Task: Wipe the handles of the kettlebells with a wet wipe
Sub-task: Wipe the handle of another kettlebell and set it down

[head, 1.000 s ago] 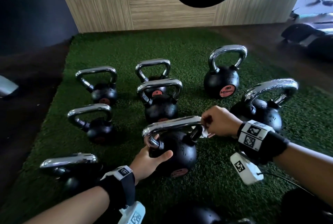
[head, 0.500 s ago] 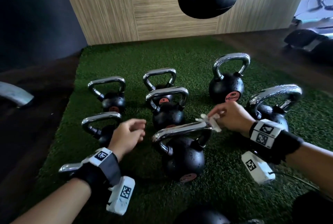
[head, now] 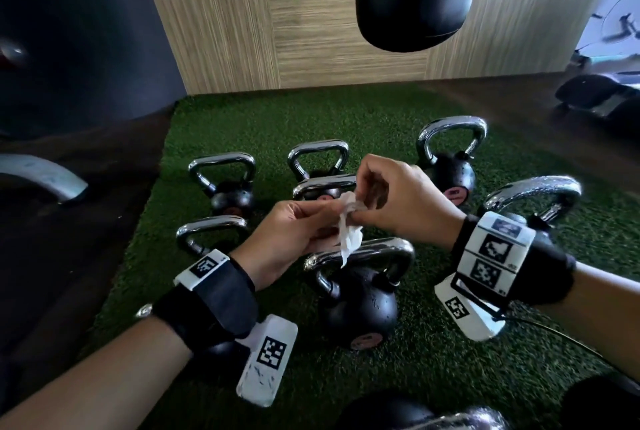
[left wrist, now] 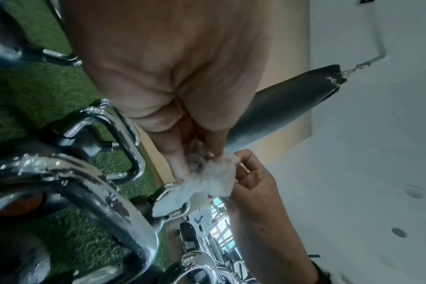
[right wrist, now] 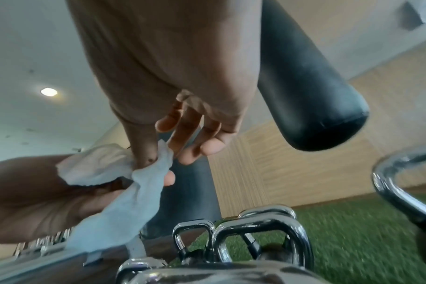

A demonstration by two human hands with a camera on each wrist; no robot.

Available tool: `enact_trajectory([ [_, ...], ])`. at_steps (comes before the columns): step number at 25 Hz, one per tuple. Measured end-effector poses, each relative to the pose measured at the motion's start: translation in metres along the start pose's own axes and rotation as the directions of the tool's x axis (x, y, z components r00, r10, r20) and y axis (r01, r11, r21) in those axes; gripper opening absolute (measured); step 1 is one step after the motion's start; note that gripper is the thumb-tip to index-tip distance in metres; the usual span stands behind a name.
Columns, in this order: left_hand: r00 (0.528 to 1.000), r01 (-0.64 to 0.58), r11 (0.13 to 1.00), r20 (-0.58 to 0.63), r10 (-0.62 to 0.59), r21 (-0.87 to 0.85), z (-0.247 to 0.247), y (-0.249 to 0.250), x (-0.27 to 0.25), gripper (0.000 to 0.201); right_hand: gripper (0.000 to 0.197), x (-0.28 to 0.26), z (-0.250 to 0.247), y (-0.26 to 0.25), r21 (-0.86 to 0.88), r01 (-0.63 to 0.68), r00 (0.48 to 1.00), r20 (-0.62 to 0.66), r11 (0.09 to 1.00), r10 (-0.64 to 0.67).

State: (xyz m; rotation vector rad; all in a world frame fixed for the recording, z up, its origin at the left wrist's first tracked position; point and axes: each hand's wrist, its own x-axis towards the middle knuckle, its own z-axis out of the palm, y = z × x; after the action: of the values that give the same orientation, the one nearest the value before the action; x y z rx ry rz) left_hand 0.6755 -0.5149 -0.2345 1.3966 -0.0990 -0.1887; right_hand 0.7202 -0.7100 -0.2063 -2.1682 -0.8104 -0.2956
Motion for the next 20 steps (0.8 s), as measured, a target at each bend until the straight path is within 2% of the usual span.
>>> enact_trajectory([
  [3, 0.999, 0.054, 0.998, -0.005, -0.054, -0.04, -0.003, -0.006, 0.002, 0.03, 0.041, -0.006, 0.005, -0.004, -0.175, 0.078, 0.996, -0.037, 0.981, -0.086],
  [5, 0.999, 0.047, 0.998, 0.023, -0.046, -0.045, -0.008, -0.008, 0.004, 0.03, 0.046, -0.007, 0.003, 0.006, -0.145, 0.081, 0.996, 0.043, 0.986, -0.076],
  [7, 1.0, 0.003, 1.0, 0.005, -0.003, 0.011, -0.011, -0.013, 0.007, 0.028, 0.051, -0.008, -0.002, 0.025, -0.064, 0.011, 0.993, 0.119, 0.998, -0.003],
  [9, 0.985, -0.116, 0.957, -0.096, 0.146, 0.267, -0.016, -0.023, 0.011, 0.027, 0.041, -0.015, 0.0, 0.06, -0.033, -0.171, 0.985, 0.023, 0.985, 0.172],
  [10, 0.963, -0.174, 0.883, -0.112, 0.245, 0.436, -0.016, -0.03, 0.012, 0.026, 0.034, -0.021, 0.004, 0.079, -0.043, -0.305, 0.952, -0.049, 0.951, 0.303],
  [11, 0.941, -0.221, 0.789, -0.088, 0.327, 0.573, -0.014, -0.036, 0.012, 0.025, 0.029, -0.028, 0.01, 0.096, -0.045, -0.446, 0.894, -0.064, 0.894, 0.443],
  [12, 0.922, -0.262, 0.696, -0.04, 0.386, 0.669, -0.011, -0.041, 0.012, 0.024, 0.027, -0.036, 0.019, 0.112, -0.014, -0.562, 0.827, 0.015, 0.827, 0.562],
  [13, 0.904, -0.305, 0.611, 0.02, 0.428, 0.731, -0.007, -0.046, 0.012, 0.024, 0.029, -0.045, 0.027, 0.125, 0.047, -0.645, 0.758, 0.166, 0.763, 0.63],
  [15, 0.867, -0.387, 0.45, 0.151, 0.475, 0.805, 0.002, -0.055, 0.015, 0.024, 0.042, -0.062, 0.04, 0.144, 0.175, -0.727, 0.66, 0.445, 0.664, 0.605],
  [16, 0.855, -0.409, 0.385, 0.201, 0.477, 0.827, 0.005, -0.057, 0.016, 0.024, 0.046, -0.068, 0.046, 0.149, 0.217, -0.741, 0.64, 0.514, 0.635, 0.571],
  [17, 0.851, -0.417, 0.341, 0.229, 0.473, 0.843, 0.006, -0.057, 0.016, 0.025, 0.048, -0.075, 0.054, 0.151, 0.246, -0.739, 0.643, 0.536, 0.627, 0.548],
  [18, 0.849, -0.413, 0.309, 0.239, 0.471, 0.857, 0.004, -0.057, 0.016, 0.025, 0.046, -0.08, 0.063, 0.152, 0.263, -0.721, 0.668, 0.508, 0.641, 0.543],
  [20, 0.846, -0.382, 0.264, 0.221, 0.486, 0.886, -0.005, -0.056, 0.01, 0.024, 0.04, -0.088, 0.079, 0.155, 0.263, -0.665, 0.738, 0.376, 0.699, 0.56],
])
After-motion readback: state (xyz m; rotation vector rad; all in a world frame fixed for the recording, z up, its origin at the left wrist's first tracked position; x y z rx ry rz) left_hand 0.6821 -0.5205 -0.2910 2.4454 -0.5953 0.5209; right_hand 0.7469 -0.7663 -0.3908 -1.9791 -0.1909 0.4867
